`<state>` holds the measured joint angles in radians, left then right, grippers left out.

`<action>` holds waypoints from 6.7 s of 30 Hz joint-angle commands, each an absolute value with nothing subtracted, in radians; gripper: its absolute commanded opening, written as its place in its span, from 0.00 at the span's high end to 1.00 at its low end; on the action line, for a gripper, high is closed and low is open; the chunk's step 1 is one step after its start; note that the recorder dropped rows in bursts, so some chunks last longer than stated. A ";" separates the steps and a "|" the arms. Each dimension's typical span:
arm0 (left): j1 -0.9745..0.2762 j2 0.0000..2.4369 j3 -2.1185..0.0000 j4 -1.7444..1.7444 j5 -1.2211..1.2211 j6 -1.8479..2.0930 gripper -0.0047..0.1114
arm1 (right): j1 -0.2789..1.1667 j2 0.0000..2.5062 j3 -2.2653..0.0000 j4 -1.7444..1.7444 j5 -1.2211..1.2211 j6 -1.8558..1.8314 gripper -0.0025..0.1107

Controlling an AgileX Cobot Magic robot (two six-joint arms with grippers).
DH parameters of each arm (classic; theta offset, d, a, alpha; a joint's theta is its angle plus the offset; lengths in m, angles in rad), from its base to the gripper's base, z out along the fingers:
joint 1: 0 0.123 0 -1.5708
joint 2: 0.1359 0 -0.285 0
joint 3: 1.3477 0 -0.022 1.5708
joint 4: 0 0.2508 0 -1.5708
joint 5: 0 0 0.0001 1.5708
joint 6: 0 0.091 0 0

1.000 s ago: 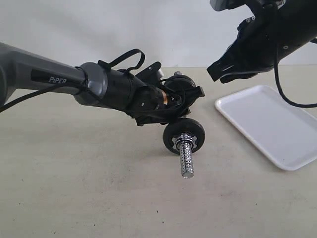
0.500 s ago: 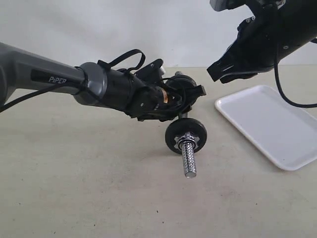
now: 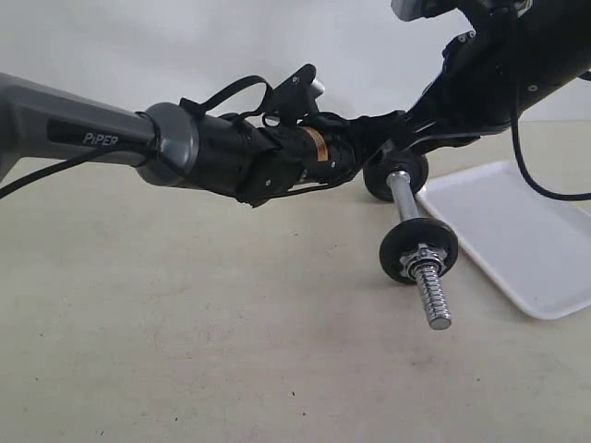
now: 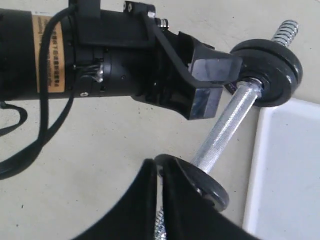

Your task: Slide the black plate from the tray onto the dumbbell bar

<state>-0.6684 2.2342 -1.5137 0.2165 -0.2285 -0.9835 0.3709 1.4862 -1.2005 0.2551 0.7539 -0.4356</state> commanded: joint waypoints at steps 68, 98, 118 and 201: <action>-0.673 1.062 -0.812 0.766 0.212 -0.783 0.92 | 0.368 0.795 -1.198 0.173 1.139 -0.291 0.98; -0.673 0.365 -0.374 0.668 0.116 -0.800 0.92 | 0.368 0.176 -1.198 0.077 1.221 -0.192 0.98; -0.673 0.152 -0.001 0.795 -0.045 -0.791 0.92 | 0.368 0.172 -1.198 0.056 1.166 -0.255 0.98; -0.673 0.152 0.000 0.800 0.051 -0.791 0.92 | 0.368 0.172 0.000 0.354 0.170 -0.158 0.98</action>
<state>-0.6684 0.1554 -0.0048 0.7961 0.0512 -0.7916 0.3709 0.1798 0.0000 0.3498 0.1753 -0.1640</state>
